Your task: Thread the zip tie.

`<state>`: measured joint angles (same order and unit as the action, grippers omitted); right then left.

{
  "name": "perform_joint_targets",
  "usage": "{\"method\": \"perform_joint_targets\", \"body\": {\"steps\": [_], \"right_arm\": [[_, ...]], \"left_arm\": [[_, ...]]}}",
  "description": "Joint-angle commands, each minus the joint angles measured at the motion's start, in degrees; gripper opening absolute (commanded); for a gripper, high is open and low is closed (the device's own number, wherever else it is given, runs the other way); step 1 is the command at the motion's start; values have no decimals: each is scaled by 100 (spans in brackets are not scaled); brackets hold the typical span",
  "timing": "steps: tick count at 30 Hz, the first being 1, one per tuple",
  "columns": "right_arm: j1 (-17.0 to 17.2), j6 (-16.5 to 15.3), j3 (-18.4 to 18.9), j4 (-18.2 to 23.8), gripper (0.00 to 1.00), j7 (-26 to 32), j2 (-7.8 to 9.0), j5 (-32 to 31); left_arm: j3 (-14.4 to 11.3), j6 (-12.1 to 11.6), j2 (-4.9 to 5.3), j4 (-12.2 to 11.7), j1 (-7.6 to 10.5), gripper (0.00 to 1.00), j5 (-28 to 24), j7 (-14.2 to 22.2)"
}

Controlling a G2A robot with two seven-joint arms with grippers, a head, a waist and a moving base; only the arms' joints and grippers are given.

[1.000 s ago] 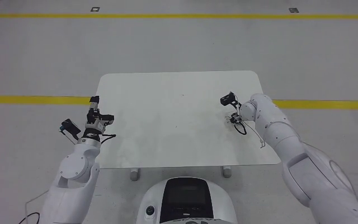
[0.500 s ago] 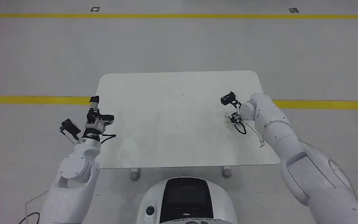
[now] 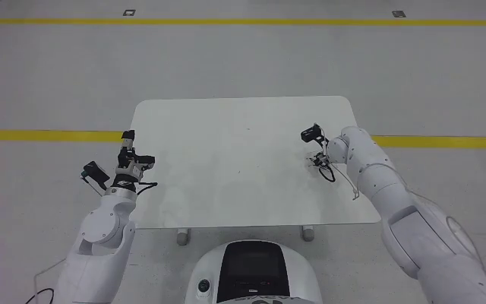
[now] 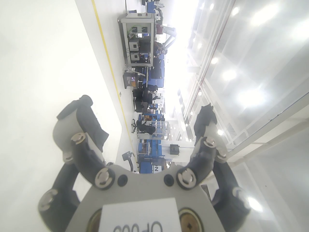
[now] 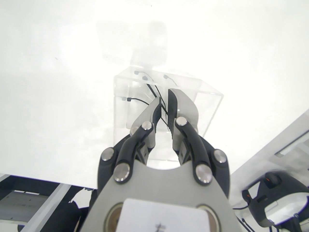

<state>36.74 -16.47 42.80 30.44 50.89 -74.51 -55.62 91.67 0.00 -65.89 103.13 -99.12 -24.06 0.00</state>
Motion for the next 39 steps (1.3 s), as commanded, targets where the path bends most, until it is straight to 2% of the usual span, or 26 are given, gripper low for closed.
{"method": "perform_joint_targets", "body": {"steps": [1, 7, 9, 16, 23, 30, 33, 39], "right_arm": [[0, -9, 2, -17, 10, 9, -9, 0], [-18, -69, -2, -83, 9, 29, -45, 3], [-25, -78, -2, -105, 0, 25, -55, -2], [-70, -37, 51, -136, 0, -11, -41, -72], [-6, 79, 224, 174, 0, 65, 89, -188], [266, 103, 644, 882, 0, 180, 374, -265], [506, 54, 930, 1400, 0, 277, 551, -305], [1299, -240, 1811, 2835, 0, 578, 968, -191]], "left_arm": [[0, 0, 0, 0, 0, 100, 0, 0], [0, 0, 0, 0, 0, 100, 0, 0], [0, 0, 0, 0, 0, 100, 0, 0], [0, 0, 0, 0, 0, 100, 0, 0], [0, 0, 0, 0, 0, 100, 0, 0], [0, 0, 0, 0, 0, 100, 0, 0], [0, 0, 0, 0, 0, 100, 0, 0], [0, 0, 0, 0, 0, 100, 0, 0]]}}
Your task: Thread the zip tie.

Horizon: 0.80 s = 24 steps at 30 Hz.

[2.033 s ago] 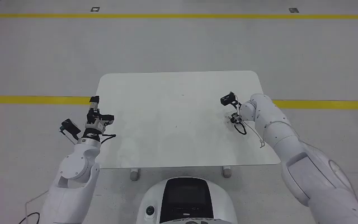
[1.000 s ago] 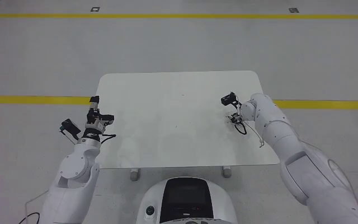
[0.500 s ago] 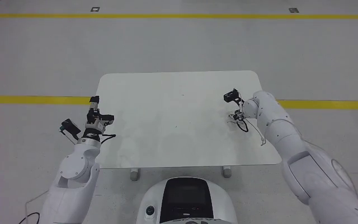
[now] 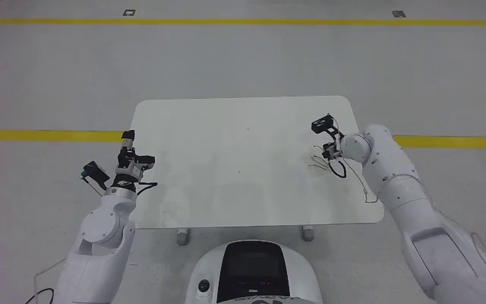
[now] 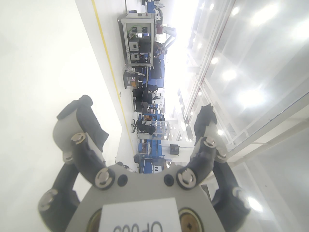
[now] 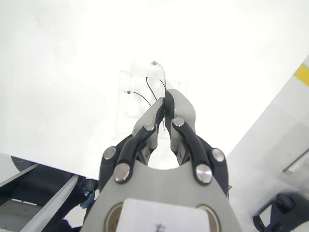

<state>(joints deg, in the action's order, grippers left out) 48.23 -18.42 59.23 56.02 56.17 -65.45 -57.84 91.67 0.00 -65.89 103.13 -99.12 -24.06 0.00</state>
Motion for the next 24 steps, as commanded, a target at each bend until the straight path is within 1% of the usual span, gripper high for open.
{"method": "perform_joint_targets", "body": {"steps": [1, 2, 5, 8, 9, 11, 13, 15, 24], "right_arm": [[297, -106, 326, 515, 0, 88, 121, 95], [505, -106, 513, 847, 0, 145, 195, 196], [986, -106, 885, 1585, 0, 259, 363, 564], [1315, -106, 1110, 2035, 0, 298, 512, 1077], [1384, -106, 1147, 2114, 0, 282, 553, 1247], [1477, -106, 1195, 2216, 0, 254, 631, 1604], [1535, -106, 1239, 2265, 0, 215, 718, 2124], [1539, -106, 1254, 2228, 0, 291, 791, 2545], [1532, -106, 1252, 2208, 0, 321, 804, 2583]], "left_arm": [[0, 0, 0, 0, 0, 100, 0, 0], [0, 0, 0, 0, 0, 100, 0, 0], [0, 0, 0, 0, 0, 100, 0, 0], [0, 0, 0, 0, 0, 100, 0, 0], [0, 0, 0, 0, 0, 100, 0, 0], [0, 0, 0, 0, 0, 100, 0, 0], [0, 0, 0, 0, 0, 100, 0, 0], [0, 0, 0, 0, 0, 100, 0, 0], [0, 0, 0, 0, 0, 100, 0, 0]]}}
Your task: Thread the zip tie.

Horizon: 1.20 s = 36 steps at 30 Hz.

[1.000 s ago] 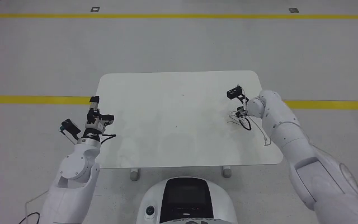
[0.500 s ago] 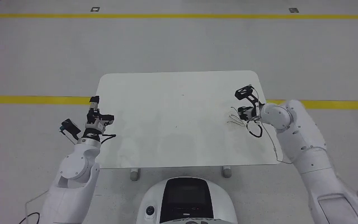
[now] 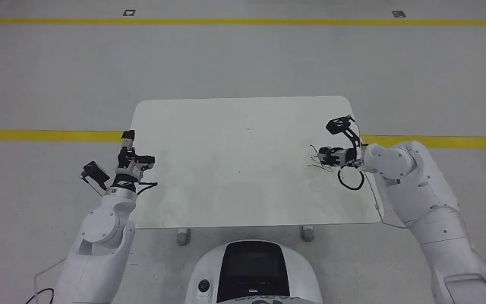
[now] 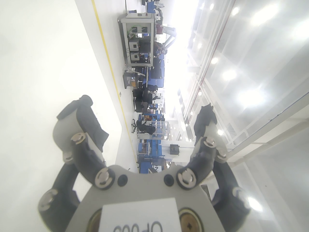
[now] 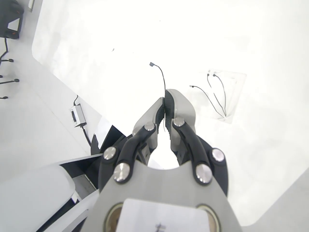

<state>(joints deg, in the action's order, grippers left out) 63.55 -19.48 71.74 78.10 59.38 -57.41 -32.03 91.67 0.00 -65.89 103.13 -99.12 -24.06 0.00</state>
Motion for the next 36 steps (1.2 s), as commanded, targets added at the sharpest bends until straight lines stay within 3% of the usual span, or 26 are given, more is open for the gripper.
{"method": "perform_joint_targets", "body": {"steps": [1, 4, 8, 10, 15, 22, 26, 34, 36], "right_arm": [[0, 0, 0, 0, 0, 0, 0, 1], [12, 9, 4, -3, 0, -40, -2, 26], [128, 0, 96, -44, 0, -214, -7, 741], [106, 0, 127, -181, 0, -52, -17, 1389], [-201, 68, 76, -945, 0, 523, -81, 2824], [-615, 166, -169, -1814, 0, 1205, -191, 4018], [-749, 154, -239, -2134, 0, 1405, -227, 4362], [-749, 154, -239, -2134, 0, 1405, -227, 4362], [-694, 397, -304, -2034, 0, 1240, -246, 4378]], "left_arm": [[0, 0, 0, 0, 0, 100, 0, 0], [0, 0, 0, 0, 0, 100, 0, 0], [0, 0, 0, 0, 0, 100, 0, 0], [0, 0, 0, 0, 0, 100, 0, 0], [0, 0, 0, 0, 0, 100, 0, 0], [0, 0, 0, 0, 0, 100, 0, 0], [0, 0, 0, 0, 0, 100, 0, 0], [0, 0, 0, 0, 0, 100, 0, 0], [0, 0, 0, 0, 0, 100, 0, 0]]}}
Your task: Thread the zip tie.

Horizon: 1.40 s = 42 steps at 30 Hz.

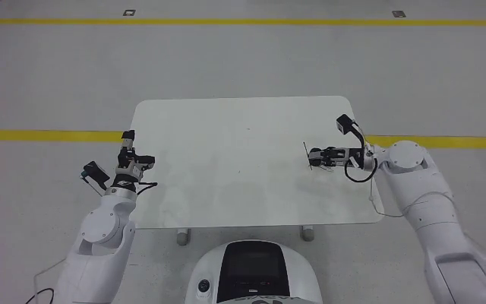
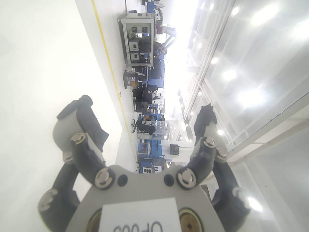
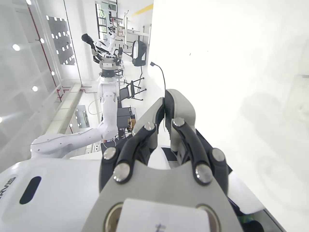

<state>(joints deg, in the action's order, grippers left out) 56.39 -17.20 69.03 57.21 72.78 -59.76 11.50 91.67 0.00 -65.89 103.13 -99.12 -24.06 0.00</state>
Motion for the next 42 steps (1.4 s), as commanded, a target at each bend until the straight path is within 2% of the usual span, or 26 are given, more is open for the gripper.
{"method": "perform_joint_targets", "body": {"steps": [1, 5, 7, 10, 14, 17, 25, 28, 30, 33, 37, 38, 42], "right_arm": [[18, 277, -40, 86, 0, -161, -20, 101], [-137, 968, -31, -224, 0, 25, -89, 974], [-298, 1367, -61, -567, 0, 254, -143, 1476], [-551, 1803, -171, -1024, 0, 472, -223, 1868], [-818, 2231, -375, -1510, 0, 686, -330, 2187], [-944, 2334, -498, -1760, 0, 686, -383, 2375], [-944, 2334, -498, -1760, 0, 686, -383, 2375], [-835, 2418, -548, -1537, 0, 326, -384, 2222], [-785, 2500, -540, -1389, 0, 160, -371, 2156], [-735, 2693, -549, -1140, 0, -29, -352, 2030], [-706, 3037, -585, -892, 0, -261, -344, 1918], [-704, 3167, -588, -865, 0, -217, -348, 1984], [-704, 3167, -588, -865, 0, -217, -348, 1984]], "left_arm": [[0, 0, 0, 0, 0, 100, 0, 0], [0, 0, 0, 0, 0, 100, 0, 0], [0, 0, 0, 0, 0, 100, 0, 0], [0, 0, 0, 0, 0, 100, 0, 0], [0, 0, 0, 0, 0, 100, 0, 0], [0, 0, 0, 0, 0, 100, 0, 0], [0, 0, 0, 0, 0, 100, 0, 0], [-2, -27, 1, 5, 18, 100, 66, -1], [-26, -166, 0, 7, 47, 100, 353, -51], [-113, -454, 4, 61, 55, 100, 1133, -189], [-306, -904, 18, 171, 1, 100, 2491, -298], [-275, -926, 22, 141, -2, 100, 2781, -443], [-275, -926, 22, 141, -2, 100, 2781, -443]]}}
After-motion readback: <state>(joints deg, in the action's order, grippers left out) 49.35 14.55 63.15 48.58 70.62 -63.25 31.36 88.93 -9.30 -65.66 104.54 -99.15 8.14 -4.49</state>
